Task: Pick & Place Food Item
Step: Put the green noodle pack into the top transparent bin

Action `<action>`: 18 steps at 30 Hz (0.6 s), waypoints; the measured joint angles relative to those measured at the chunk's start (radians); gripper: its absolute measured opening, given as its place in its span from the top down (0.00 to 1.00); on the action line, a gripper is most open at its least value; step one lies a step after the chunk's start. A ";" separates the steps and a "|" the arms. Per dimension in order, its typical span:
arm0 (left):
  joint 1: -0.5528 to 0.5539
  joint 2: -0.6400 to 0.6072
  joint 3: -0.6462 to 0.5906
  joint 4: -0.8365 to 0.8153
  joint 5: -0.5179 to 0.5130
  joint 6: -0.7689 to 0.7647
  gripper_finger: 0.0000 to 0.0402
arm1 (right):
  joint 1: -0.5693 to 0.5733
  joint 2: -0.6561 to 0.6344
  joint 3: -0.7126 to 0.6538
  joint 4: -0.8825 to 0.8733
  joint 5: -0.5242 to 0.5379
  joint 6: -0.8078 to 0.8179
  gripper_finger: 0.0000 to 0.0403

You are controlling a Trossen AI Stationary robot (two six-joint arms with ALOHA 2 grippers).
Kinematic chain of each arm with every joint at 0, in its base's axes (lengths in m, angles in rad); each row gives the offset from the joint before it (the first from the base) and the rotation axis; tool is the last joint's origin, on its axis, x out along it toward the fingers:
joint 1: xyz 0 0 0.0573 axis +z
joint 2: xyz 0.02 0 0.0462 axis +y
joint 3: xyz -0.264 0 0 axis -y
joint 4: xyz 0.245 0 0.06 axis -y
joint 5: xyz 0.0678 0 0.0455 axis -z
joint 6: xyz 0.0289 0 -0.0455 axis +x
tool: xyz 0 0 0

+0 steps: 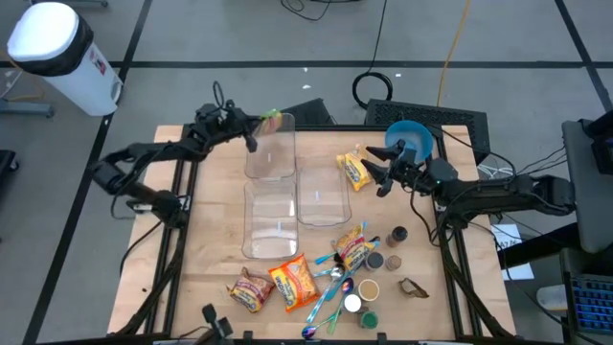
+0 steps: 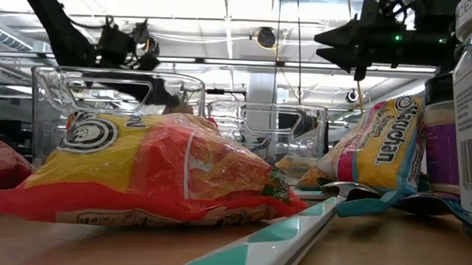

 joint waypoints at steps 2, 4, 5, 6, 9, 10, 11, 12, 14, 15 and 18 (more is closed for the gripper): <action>0.000 0.031 0.000 0.039 -0.013 -0.016 0.98 | 0.000 0.000 0.000 0.000 0.000 0.000 0.47; 0.000 0.054 0.000 0.056 -0.028 -0.017 0.98 | 0.000 0.000 0.000 0.000 -0.001 0.000 0.47; 0.000 0.063 0.000 0.057 -0.052 -0.015 0.98 | 0.000 0.000 0.000 0.000 -0.001 -0.002 0.47; -0.001 0.070 0.000 0.051 -0.084 -0.014 0.99 | 0.000 0.000 0.000 0.000 -0.001 -0.006 0.47; 0.000 0.084 0.000 0.029 -0.204 -0.019 0.99 | 0.000 0.000 0.000 -0.001 -0.001 -0.008 0.47; 0.000 0.085 0.000 0.015 -0.242 -0.019 0.98 | 0.000 0.000 0.000 -0.001 -0.001 -0.008 0.47; 0.000 0.085 0.000 -0.002 -0.278 -0.018 0.97 | 0.000 0.000 0.000 -0.001 -0.001 -0.008 0.47; 0.000 0.085 0.000 -0.012 -0.311 -0.017 0.96 | 0.000 0.000 0.000 -0.001 -0.001 -0.008 0.47; -0.001 0.085 0.000 -0.026 -0.357 -0.017 0.94 | 0.000 0.000 0.000 -0.001 -0.002 -0.008 0.47; 0.000 0.085 0.000 -0.031 -0.371 -0.017 0.94 | 0.000 0.000 0.000 -0.001 -0.003 -0.008 0.47; -0.001 0.085 0.000 -0.036 -0.382 -0.024 0.94 | 0.000 0.000 0.000 -0.001 -0.005 -0.009 0.47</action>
